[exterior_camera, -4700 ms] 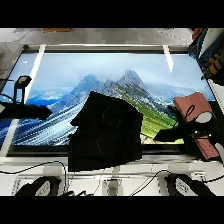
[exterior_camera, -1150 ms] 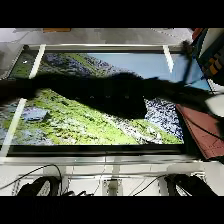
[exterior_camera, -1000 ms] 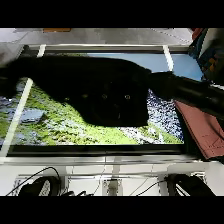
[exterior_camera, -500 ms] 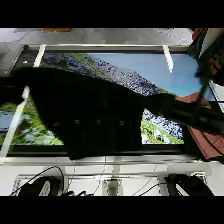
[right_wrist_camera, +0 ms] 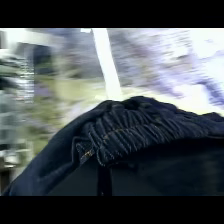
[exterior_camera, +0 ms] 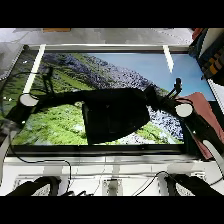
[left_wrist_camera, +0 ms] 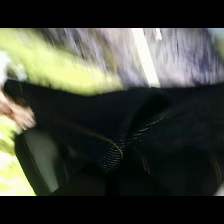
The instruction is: Fold the clothes and pants, and hang the long-sleeved shirts on hangers.
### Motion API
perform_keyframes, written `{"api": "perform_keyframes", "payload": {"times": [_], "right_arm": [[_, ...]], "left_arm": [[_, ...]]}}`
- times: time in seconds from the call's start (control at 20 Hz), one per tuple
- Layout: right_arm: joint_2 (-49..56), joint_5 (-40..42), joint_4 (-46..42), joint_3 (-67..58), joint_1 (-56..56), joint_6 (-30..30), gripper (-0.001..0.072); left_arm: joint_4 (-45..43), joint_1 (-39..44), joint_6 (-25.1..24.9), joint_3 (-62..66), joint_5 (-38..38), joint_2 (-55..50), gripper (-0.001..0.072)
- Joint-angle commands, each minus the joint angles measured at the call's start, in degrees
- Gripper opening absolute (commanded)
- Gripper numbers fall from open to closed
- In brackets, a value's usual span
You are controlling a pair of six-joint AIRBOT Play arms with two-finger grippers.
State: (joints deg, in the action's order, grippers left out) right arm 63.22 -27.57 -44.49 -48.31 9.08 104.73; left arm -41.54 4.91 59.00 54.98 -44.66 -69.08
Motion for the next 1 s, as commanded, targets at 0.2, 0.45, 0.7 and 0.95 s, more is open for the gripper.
{"api": "perform_keyframes", "payload": {"times": [0.2,0.45,0.7,0.95], "right_arm": [[3.3,-35.8,-19.5,-1.0,-12.7,-13.8,0.0037],[3.3,-45.4,-21.8,3.4,-12.5,-16.0,0.0037],[3.2,-54.4,-21.7,6.2,-12.5,-21.6,0.0042],[3.2,-46.8,-21.8,5.6,-12.5,-27.7,0.0641]], "left_arm": [[-2.4,5.5,5.6,-0.1,-27.9,-7.8,0.0023],[-21.0,10.6,17.8,-1.5,-28.4,-8.1,0.0024],[-21.1,11.0,18.2,-2.0,-31.1,-8.1,0.0024],[-21.0,11.0,18.1,-2.0,-30.9,-8.1,0.0552]]}}
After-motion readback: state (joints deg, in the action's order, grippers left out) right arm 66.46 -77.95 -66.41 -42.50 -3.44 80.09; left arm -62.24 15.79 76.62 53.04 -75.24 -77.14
